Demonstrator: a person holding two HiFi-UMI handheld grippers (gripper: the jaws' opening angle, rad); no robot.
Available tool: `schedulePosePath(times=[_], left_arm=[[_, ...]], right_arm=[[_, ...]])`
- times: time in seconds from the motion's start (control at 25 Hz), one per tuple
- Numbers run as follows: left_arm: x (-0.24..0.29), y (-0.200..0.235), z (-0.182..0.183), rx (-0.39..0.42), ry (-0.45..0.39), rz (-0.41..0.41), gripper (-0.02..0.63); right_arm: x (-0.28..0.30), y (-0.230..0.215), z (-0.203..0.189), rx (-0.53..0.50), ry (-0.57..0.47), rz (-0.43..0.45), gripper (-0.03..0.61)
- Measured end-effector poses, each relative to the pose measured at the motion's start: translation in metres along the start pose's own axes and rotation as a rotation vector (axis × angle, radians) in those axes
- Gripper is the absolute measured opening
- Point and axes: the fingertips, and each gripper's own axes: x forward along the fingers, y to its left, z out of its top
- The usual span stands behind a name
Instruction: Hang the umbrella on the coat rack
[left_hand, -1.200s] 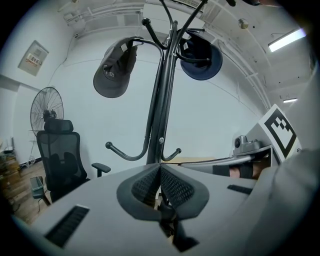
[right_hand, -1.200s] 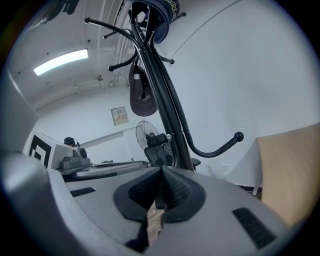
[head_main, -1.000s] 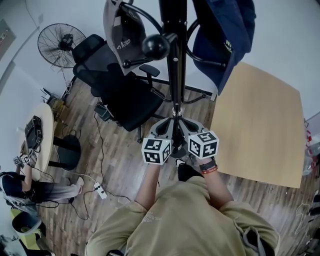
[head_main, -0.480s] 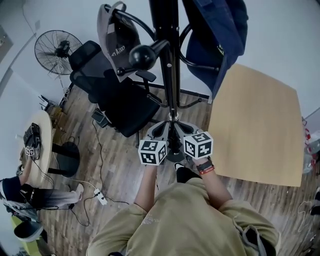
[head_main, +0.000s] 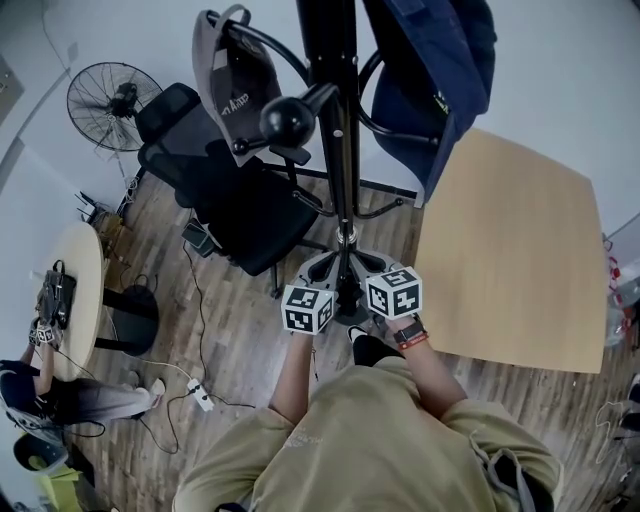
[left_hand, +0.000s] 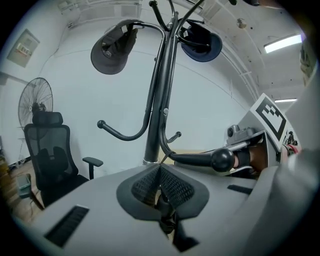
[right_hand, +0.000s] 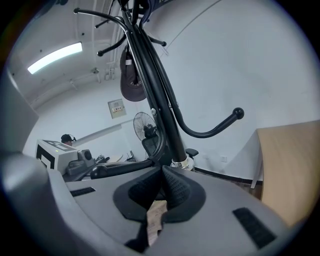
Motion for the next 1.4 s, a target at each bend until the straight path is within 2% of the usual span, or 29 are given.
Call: schedulePosePath(times=[0.28,0.76,0.88,1.0,1.08,1.28,1.4], left_arm=[[0.003,-0.006,-0.008,-0.1,0.003,-0.054,0.023],[-0.017,-0.015,-0.014,-0.094,0.011,-0.021,0.025],[-0.029,-0.017,-0.016,-0.105,0.004,-0.006,0.023],[-0.044,-0.02,-0.013,-0.101,0.001,0.006,0.023],[-0.056,-0.026,-0.01,-0.099,-0.011,0.016,0.023],[-0.093,-0.039,0.01,-0.107,-0.078,0.058,0.023],[-0.12,-0.054,0.019,-0.073,-0.113,0.08,0.023]], right_arm=[[0.005,0.003,-0.006,0.039,0.001,0.006,0.02],[-0.013,0.008,-0.01,0.092,-0.011,-0.001,0.029],[-0.025,0.006,-0.013,0.075,-0.019,-0.037,0.029],[-0.047,0.0,-0.008,-0.035,-0.069,-0.158,0.015],[-0.064,-0.001,-0.006,-0.067,-0.098,-0.207,0.015],[-0.103,0.016,-0.004,-0.063,-0.143,-0.223,0.015],[-0.127,0.039,-0.009,-0.064,-0.158,-0.212,0.015]])
